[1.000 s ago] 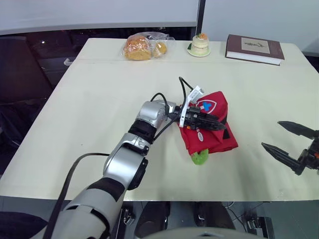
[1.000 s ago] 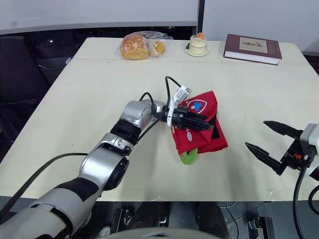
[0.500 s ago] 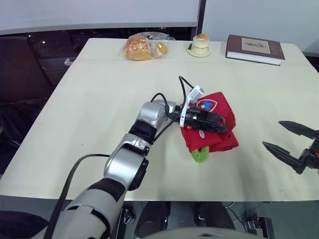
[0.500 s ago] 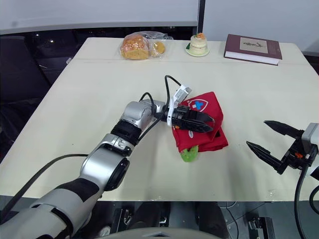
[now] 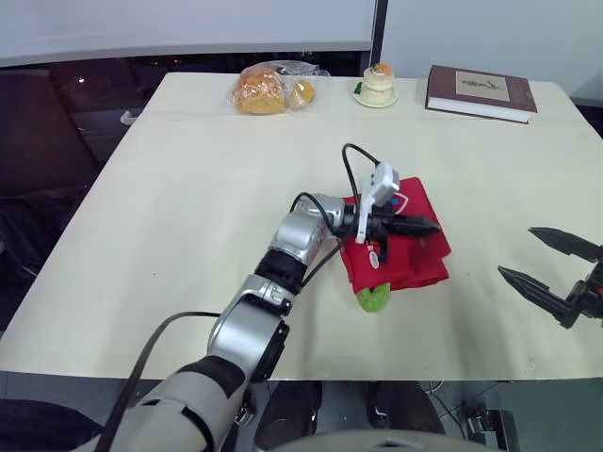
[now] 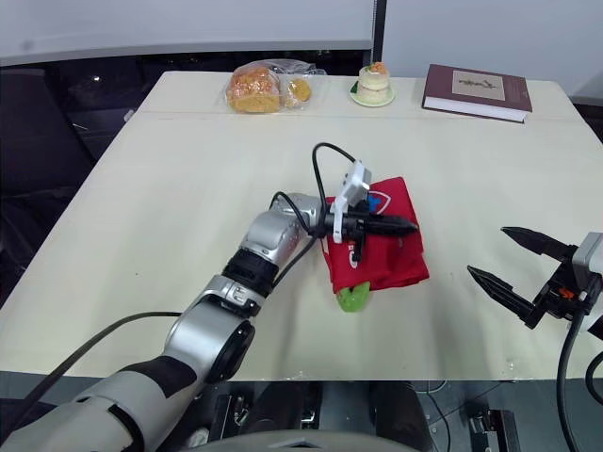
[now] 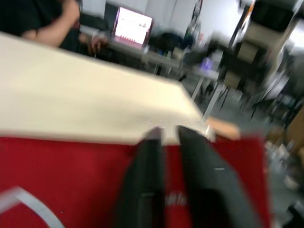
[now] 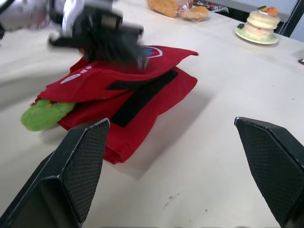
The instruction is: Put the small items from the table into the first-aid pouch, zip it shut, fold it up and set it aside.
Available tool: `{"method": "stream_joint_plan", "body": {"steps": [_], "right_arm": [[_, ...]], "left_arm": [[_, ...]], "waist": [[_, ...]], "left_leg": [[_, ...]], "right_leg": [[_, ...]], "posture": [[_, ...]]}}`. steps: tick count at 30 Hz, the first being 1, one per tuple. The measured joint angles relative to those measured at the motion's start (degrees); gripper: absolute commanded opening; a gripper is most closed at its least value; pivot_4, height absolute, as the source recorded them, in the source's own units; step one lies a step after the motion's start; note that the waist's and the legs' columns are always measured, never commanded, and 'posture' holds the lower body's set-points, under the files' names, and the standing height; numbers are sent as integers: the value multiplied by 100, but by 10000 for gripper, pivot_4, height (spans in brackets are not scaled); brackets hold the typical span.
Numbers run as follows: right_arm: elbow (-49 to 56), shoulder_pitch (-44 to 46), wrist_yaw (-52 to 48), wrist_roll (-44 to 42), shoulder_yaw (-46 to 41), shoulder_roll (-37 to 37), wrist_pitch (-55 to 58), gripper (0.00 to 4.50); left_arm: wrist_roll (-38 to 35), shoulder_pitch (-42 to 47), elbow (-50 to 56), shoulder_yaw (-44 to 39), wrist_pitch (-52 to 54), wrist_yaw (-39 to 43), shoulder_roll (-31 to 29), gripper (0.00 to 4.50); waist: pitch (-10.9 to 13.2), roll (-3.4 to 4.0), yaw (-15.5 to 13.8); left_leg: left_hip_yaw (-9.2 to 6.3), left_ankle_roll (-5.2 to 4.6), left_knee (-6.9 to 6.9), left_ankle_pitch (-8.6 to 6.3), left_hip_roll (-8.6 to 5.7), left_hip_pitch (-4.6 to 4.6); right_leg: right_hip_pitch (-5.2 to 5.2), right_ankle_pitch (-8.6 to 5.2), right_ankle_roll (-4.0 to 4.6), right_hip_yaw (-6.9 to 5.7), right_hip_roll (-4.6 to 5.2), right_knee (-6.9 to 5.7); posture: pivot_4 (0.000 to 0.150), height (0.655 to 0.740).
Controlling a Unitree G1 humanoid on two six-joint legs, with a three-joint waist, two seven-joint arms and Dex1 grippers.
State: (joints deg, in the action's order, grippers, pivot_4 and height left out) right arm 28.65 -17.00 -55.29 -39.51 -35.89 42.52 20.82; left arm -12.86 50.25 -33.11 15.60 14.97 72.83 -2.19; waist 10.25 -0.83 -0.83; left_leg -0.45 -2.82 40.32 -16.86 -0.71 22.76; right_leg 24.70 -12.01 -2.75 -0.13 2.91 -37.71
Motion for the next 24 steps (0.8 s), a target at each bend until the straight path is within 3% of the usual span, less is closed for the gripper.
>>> {"method": "stream_joint_plan", "body": {"steps": [6, 9, 15, 20, 24], "right_arm": [[-37, -4, 13, 119, 31, -19, -161, 45000], [-37, -11, 28, 134, 82, -39, -200, 45000], [-34, -37, 66, 141, 140, -54, -254, 45000], [-40, -27, 66, 141, 141, -53, -280, 45000], [-48, -8, 66, 140, 164, -53, -289, 45000]], "left_arm": [[1311, -280, 213, 1073, -1314, -686, -69, 723], [1506, -389, 273, 1273, -1450, -697, -107, 723], [1460, -447, 296, 1247, -1433, -548, -101, 723], [668, -461, 308, 851, -1449, 106, 25, 723], [208, 344, 70, 103, -1402, -178, 236, 723]], "waist": [[-10, 0, -38], [-20, 1, -37], [-34, 8, -33], [-31, 9, -13], [-30, 7, -15]], "left_leg": [[-2, -2, 1, -1, -3, -13], [-5, -2, 0, -1, -2, -16], [-5, -3, 1, -2, -3, -16], [-5, -3, 1, -2, -1, -10], [-9, -3, 6, -2, -3, -5]], "right_leg": [[-22, 0, 0, -1, 6, 8], [-24, 0, 0, -4, 6, 7], [-25, -1, -1, -5, 4, 8], [-21, -1, -1, -7, 4, 8], [-20, -1, -1, -12, 2, 9]], "posture": [[1500, 7289], [1500, 7289], [1500, 7289], [1500, 7289], [1500, 7289]]}}
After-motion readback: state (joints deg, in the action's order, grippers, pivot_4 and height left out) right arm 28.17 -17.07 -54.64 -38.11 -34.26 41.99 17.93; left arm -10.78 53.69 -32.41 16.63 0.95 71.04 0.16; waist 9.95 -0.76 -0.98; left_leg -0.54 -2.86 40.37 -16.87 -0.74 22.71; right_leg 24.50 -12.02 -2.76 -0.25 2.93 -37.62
